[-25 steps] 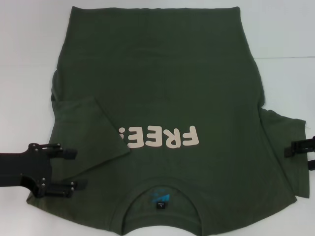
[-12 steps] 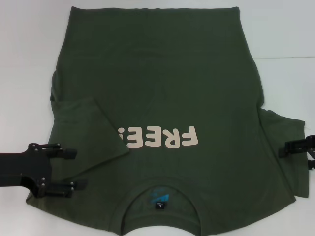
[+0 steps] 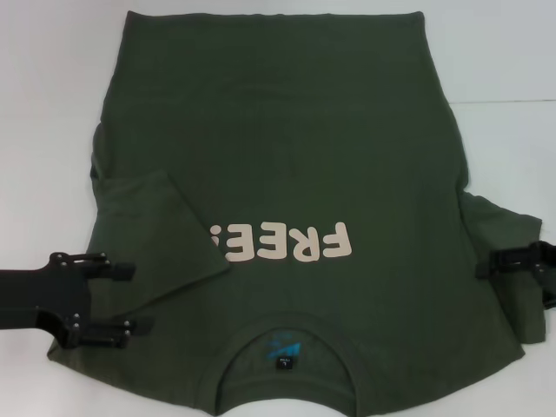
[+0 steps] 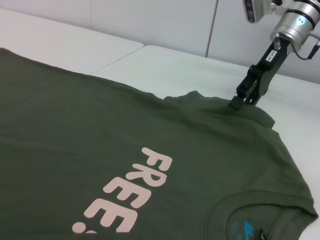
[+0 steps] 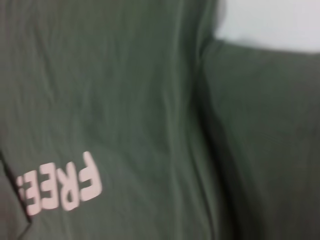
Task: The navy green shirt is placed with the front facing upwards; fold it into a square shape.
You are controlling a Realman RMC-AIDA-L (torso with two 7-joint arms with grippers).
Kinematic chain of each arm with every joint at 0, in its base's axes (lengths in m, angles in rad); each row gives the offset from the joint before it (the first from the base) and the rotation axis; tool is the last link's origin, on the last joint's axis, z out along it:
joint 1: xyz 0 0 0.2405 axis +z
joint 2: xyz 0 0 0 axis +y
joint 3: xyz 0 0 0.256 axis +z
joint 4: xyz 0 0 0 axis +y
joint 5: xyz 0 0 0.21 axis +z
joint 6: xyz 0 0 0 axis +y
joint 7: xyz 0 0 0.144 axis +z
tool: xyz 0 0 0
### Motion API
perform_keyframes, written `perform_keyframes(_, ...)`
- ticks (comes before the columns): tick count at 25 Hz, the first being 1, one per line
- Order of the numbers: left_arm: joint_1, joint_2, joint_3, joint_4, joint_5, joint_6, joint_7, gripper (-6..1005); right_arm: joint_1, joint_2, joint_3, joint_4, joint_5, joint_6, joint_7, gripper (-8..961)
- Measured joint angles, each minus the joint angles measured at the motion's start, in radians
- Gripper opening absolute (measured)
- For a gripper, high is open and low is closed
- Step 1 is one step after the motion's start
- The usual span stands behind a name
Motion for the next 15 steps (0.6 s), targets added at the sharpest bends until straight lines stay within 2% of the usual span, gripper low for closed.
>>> perform_keyframes(13,0.000,0.000,0.000,0.000,0.000,-0.002,0.000,847,-0.009,-0.014,0.018,0.005,0.022,0.002,0.006,920)
perform_keyframes(15,0.000,0.000,0.000,0.000,0.000,-0.002,0.000,847,-0.013,-0.017,0.030,0.004,0.022,0.003,0.009,874)
